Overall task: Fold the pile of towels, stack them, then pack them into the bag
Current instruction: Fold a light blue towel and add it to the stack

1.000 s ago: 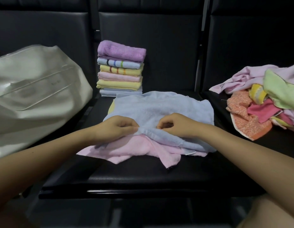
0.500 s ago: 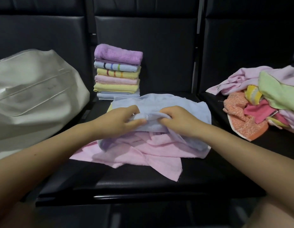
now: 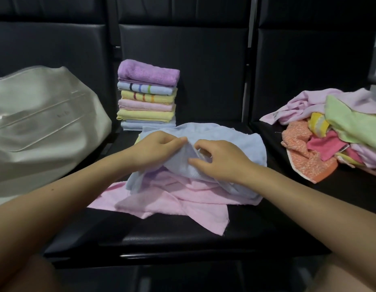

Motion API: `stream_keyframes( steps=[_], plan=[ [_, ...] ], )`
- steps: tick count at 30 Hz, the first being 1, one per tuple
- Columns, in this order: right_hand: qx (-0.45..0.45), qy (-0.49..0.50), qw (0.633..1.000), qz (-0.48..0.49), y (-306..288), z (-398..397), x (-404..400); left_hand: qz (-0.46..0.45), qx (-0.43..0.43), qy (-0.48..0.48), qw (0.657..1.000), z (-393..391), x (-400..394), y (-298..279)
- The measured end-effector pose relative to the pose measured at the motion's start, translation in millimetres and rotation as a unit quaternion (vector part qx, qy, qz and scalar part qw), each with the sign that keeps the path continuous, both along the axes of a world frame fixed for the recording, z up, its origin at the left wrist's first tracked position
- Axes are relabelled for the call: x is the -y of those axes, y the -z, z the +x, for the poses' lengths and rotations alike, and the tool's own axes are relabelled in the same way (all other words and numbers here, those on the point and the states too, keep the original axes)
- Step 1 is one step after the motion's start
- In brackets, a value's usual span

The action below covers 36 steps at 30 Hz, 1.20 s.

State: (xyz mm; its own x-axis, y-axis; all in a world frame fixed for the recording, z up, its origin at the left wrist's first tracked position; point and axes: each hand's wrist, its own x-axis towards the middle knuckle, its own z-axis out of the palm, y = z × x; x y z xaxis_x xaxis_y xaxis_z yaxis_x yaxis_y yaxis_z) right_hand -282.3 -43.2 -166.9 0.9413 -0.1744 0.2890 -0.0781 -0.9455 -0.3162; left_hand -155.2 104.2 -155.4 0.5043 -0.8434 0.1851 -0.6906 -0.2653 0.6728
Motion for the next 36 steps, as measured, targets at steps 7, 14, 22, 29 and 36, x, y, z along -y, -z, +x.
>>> stream_keyframes(
  steps=[7,14,22,29,36],
  plan=[
    [0.027,0.048,0.996,0.072,-9,13,26,0.035,0.146,0.006,0.989,16,1,-8],
    [-0.048,0.193,0.978,0.062,-14,-4,100,-0.001,0.150,-0.092,0.984,72,-16,-2],
    [0.000,0.177,0.952,0.251,20,-20,111,0.007,-0.034,-0.167,0.985,62,1,35],
    [0.089,0.212,0.947,0.224,27,-16,113,0.005,-0.119,-0.214,0.970,63,7,29],
    [0.298,0.203,0.873,0.328,-34,-21,101,-0.212,-0.047,-0.205,0.954,47,2,-17]
  ],
)
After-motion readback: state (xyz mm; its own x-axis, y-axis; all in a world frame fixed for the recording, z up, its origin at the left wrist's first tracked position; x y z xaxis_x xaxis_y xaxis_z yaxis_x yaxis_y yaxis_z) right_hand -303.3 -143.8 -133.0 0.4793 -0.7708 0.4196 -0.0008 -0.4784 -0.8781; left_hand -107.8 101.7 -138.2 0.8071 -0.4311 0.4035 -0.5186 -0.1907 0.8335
